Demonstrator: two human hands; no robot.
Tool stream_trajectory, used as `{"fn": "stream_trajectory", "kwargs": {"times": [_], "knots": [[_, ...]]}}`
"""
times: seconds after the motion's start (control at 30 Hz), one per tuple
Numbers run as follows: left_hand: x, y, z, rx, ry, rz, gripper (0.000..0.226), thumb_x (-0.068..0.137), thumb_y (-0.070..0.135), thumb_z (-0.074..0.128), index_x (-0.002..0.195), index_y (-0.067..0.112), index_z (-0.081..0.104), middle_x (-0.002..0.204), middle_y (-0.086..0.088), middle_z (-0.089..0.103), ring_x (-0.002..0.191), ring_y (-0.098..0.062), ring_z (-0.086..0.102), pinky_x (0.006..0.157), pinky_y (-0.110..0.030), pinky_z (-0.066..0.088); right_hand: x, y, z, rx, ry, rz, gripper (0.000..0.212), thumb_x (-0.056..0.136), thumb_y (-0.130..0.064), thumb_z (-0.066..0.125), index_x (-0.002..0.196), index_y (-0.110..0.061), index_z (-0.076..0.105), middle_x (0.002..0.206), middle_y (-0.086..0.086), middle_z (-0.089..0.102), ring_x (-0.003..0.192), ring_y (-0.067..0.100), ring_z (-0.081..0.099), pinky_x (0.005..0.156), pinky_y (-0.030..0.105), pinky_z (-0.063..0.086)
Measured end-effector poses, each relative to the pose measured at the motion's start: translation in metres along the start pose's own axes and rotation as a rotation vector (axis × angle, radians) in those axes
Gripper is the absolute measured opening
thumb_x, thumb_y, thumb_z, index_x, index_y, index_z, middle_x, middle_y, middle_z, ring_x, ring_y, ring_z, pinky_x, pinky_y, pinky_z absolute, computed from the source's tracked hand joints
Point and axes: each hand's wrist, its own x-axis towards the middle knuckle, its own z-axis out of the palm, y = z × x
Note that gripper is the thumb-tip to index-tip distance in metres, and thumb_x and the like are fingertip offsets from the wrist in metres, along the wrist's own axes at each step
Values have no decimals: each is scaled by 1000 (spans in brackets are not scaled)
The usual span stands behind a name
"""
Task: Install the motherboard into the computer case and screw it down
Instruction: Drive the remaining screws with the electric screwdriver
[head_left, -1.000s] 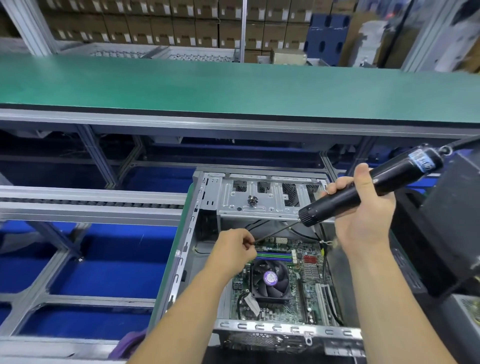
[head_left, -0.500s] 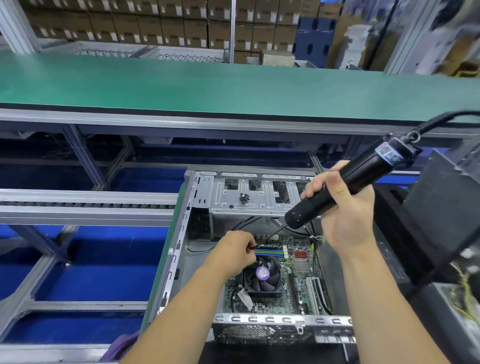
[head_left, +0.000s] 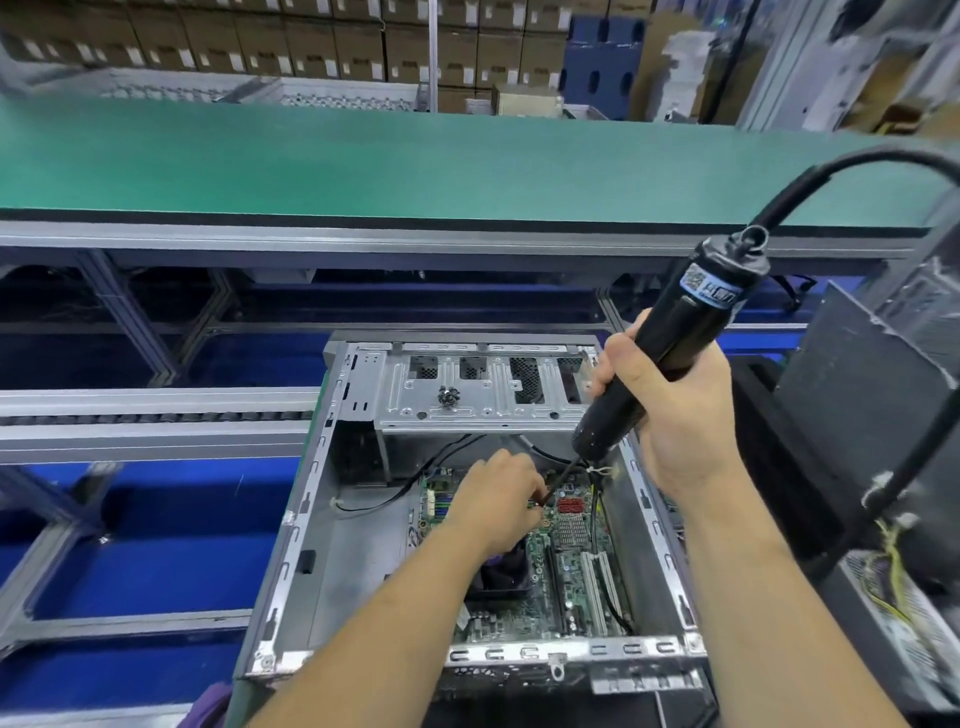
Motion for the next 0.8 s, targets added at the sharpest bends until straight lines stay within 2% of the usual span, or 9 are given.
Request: {"fn": "stream_trajectory", "kwargs": {"times": [0.1, 0.17, 0.27, 0.3, 0.37, 0.4, 0.47, 0.6, 0.8], "knots": [[2, -4, 9, -5, 13, -1, 28, 93, 34, 64, 119, 25, 68, 123, 5, 59, 116, -22, 48, 100, -42, 43, 3, 5, -2, -48, 16, -14, 52, 62, -61, 90, 88, -26, 61, 71, 3, 64, 67, 28, 62, 75, 52, 54], [1, -9, 14, -30, 18, -15, 40, 92, 39, 65, 130, 28, 59, 133, 6, 54, 123, -21, 44, 103, -43, 41, 6, 9, -2, -93, 30, -21, 49, 60, -65, 89, 84, -31, 63, 70, 1, 65, 66, 28, 63, 74, 53, 55], [-3, -23, 19, -82, -10, -127, 53, 90, 52, 59, 137, 30, 50, 134, 5, 51, 125, -21, 42, 106, -43, 37, 8, 20, -2, -179, 24, -17, 47, 60, -71, 86, 78, -34, 65, 69, 0, 66, 68, 27, 64, 77, 58, 55], [-5, -28, 20, -90, -30, -163, 47, 89, 55, 56, 128, 29, 56, 127, 4, 54, 121, -21, 44, 103, -43, 38, 8, 25, -3, -194, 26, -10, 47, 60, -72, 85, 79, -34, 64, 70, 0, 66, 69, 27, 64, 78, 59, 56], [-8, -35, 23, -148, -107, -231, 34, 90, 57, 51, 94, 27, 65, 100, 2, 63, 101, -21, 56, 89, -37, 46, 7, 37, -6, -213, 35, 10, 54, 60, -72, 85, 83, -29, 62, 74, 4, 66, 72, 29, 65, 81, 61, 56], [-9, -37, 25, -207, -154, -259, 36, 91, 57, 49, 79, 25, 62, 85, 1, 64, 89, -22, 60, 79, -35, 49, 7, 42, -7, -219, 41, 20, 58, 60, -72, 85, 85, -25, 61, 76, 7, 67, 73, 30, 66, 82, 62, 56], [-10, -37, 26, -280, -201, -278, 43, 91, 55, 46, 65, 21, 54, 69, -2, 63, 72, -23, 61, 67, -31, 48, 6, 51, -10, -223, 54, 35, 59, 61, -72, 86, 86, -24, 61, 77, 5, 68, 75, 31, 67, 84, 62, 55], [-7, -37, 26, -224, -182, -224, 42, 91, 52, 42, 65, 21, 49, 67, 0, 59, 65, -19, 55, 58, -28, 40, 7, 61, -12, -230, 77, 49, 48, 62, -71, 85, 83, -34, 62, 76, 0, 68, 75, 30, 67, 84, 61, 56], [-5, -39, 29, -223, -175, -218, 38, 89, 53, 42, 69, 22, 52, 69, 3, 59, 70, -20, 56, 67, -31, 49, 9, 67, -15, -215, 92, 63, 48, 61, -69, 87, 82, -34, 62, 76, 3, 67, 75, 32, 66, 85, 64, 55]]}}
